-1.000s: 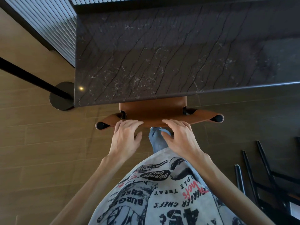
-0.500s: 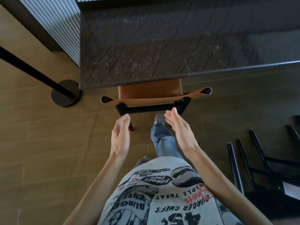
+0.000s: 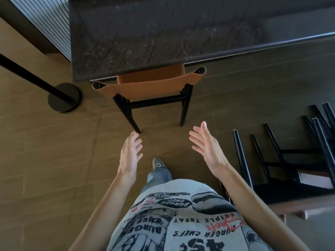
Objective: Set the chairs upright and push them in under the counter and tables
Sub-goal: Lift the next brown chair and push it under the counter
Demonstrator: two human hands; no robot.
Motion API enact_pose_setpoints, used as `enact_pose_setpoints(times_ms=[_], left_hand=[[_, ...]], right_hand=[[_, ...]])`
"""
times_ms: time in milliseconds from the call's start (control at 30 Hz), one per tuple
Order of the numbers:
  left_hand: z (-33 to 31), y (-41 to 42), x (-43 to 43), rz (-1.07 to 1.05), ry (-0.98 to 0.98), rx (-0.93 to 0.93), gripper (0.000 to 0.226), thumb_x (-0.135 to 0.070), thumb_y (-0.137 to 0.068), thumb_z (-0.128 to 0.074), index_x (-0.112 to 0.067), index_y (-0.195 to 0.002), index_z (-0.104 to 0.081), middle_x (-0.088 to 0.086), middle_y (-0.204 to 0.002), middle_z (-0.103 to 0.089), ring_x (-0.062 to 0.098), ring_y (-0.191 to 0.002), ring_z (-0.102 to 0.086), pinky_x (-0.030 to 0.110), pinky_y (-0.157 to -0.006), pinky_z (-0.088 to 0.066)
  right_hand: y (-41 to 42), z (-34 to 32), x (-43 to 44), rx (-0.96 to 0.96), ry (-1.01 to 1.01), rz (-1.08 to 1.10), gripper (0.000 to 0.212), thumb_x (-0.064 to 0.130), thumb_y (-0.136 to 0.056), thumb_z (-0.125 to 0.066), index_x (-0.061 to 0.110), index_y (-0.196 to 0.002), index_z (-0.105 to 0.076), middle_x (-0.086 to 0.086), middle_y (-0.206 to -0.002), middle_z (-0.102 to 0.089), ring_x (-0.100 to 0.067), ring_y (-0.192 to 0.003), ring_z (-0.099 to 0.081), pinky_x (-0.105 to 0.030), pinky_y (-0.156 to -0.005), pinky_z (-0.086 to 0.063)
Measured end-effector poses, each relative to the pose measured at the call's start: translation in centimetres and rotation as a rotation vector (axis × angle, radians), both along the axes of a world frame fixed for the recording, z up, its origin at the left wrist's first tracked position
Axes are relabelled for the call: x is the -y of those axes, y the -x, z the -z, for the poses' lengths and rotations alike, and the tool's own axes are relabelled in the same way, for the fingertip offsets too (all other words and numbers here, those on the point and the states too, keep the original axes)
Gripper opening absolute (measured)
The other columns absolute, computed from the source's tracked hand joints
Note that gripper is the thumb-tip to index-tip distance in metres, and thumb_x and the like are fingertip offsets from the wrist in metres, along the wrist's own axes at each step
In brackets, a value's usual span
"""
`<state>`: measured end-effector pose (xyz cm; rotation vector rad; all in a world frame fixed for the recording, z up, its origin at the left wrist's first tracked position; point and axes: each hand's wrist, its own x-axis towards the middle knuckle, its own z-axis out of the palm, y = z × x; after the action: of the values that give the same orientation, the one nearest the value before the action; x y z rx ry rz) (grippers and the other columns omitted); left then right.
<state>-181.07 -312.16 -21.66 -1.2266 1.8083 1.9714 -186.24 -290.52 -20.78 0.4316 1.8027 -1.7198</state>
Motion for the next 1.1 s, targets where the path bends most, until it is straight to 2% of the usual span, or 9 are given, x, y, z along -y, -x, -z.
enact_pose_setpoints(times_ms=[133, 300, 600, 767, 1100], left_hand=[[-0.3, -2.4, -5.0, 0.032, 0.003, -0.011, 0.056, -0.055, -0.097, -0.038, -0.022, -0.142, -0.045, 0.006, -0.138, -0.053, 0.017, -0.124, -0.052, 0.044, -0.109, -0.039], [-1.1, -5.7, -11.1, 0.032, -0.002, -0.045, 0.058, -0.055, -0.097, -0.039, -0.021, -0.144, -0.042, 0.005, -0.137, -0.054, 0.016, -0.123, -0.053, 0.043, -0.108, -0.040], [-2.7, -12.2, -19.5, 0.061, -0.007, -0.040, 0.056, -0.054, -0.096, -0.040, -0.022, -0.143, -0.045, 0.004, -0.137, -0.054, 0.015, -0.122, -0.054, 0.040, -0.105, -0.041], [-3.7, -15.6, -21.4, 0.074, 0.018, -0.059, 0.057, -0.055, -0.096, -0.040, -0.022, -0.143, -0.044, 0.002, -0.137, -0.054, 0.014, -0.122, -0.053, 0.040, -0.106, -0.041], [-5.0, -27.4, -21.4, 0.052, 0.034, -0.111, 0.056, -0.053, -0.097, -0.040, -0.022, -0.143, -0.044, 0.002, -0.136, -0.055, 0.014, -0.122, -0.054, 0.044, -0.109, -0.040]], right_hand=[[-2.8, -0.1, -4.2, 0.014, 0.009, 0.011, 0.083, 0.074, -0.085, -0.031, 0.018, -0.145, -0.038, -0.001, -0.145, -0.048, -0.010, -0.127, -0.049, -0.036, -0.109, -0.036], [-6.6, -1.1, -9.8, 0.004, 0.009, 0.003, 0.090, 0.077, -0.079, -0.033, 0.018, -0.146, -0.037, 0.002, -0.146, -0.046, -0.010, -0.129, -0.047, -0.037, -0.111, -0.034], [-13.3, -2.4, -17.4, -0.003, 0.037, 0.025, 0.090, 0.074, -0.078, -0.033, 0.017, -0.147, -0.036, 0.000, -0.147, -0.045, -0.012, -0.131, -0.046, -0.039, -0.113, -0.032], [-17.2, -2.2, -19.0, -0.016, 0.058, 0.025, 0.088, 0.076, -0.079, -0.034, 0.017, -0.145, -0.039, 0.002, -0.144, -0.049, -0.008, -0.127, -0.048, -0.035, -0.111, -0.034], [-28.1, -2.3, -18.8, -0.080, 0.061, -0.010, 0.090, 0.076, -0.078, -0.034, 0.017, -0.146, -0.037, 0.000, -0.145, -0.047, -0.010, -0.130, -0.047, -0.039, -0.113, -0.032]])
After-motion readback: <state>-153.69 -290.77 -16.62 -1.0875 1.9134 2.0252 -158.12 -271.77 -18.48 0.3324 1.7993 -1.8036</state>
